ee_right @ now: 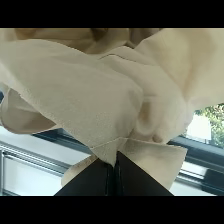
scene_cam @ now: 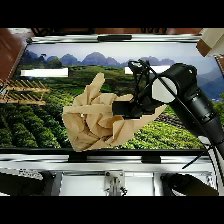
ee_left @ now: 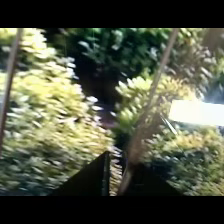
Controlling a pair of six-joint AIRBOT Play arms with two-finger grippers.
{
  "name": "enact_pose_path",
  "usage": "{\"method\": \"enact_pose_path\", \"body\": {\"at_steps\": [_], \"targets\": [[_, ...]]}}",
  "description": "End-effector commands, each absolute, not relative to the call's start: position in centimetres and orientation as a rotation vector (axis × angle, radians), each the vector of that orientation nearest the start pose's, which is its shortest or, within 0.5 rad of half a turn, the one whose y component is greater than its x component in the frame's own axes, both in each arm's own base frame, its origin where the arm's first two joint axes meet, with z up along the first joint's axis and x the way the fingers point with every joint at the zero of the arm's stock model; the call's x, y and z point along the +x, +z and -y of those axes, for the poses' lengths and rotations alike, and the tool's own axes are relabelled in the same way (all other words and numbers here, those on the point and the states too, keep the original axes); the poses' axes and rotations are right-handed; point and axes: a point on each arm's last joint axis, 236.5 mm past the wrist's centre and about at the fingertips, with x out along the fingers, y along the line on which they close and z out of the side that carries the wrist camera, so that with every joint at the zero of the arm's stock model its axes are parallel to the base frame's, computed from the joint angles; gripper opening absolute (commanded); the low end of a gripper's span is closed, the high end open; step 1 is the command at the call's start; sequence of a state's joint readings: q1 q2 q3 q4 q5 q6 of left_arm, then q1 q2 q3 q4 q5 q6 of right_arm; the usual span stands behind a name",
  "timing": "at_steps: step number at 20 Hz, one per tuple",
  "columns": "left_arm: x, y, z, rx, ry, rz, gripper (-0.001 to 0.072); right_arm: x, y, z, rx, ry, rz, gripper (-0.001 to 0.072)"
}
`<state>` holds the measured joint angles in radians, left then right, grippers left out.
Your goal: Fold the shirts.
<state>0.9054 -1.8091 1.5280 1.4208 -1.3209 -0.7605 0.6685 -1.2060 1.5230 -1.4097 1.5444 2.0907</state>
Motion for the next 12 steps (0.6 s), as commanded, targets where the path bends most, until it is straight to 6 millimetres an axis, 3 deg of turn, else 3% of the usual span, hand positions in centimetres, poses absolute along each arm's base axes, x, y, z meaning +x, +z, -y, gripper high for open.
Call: {"method": "enact_pose_path", "body": {"at_steps": [1, 5, 12], "targets": [[28.8, -9.5, -30.9, -0.224, -0.008, -1.501, 0.0048, 26.0, 14.0, -25.2, 0.113, 0.374, -1.355, 0.0059], [29.2, -8.1, -30.3, -0.225, -0.016, -1.486, 0.0043, 26.5, 13.9, -24.7, 0.081, 0.364, -1.337, 0.0059], [30.3, -1.3, -30.8, -0.108, 0.076, -1.377, 0.0042, 27.0, 13.9, -24.1, 0.007, 0.387, -1.308, 0.0059]]}}
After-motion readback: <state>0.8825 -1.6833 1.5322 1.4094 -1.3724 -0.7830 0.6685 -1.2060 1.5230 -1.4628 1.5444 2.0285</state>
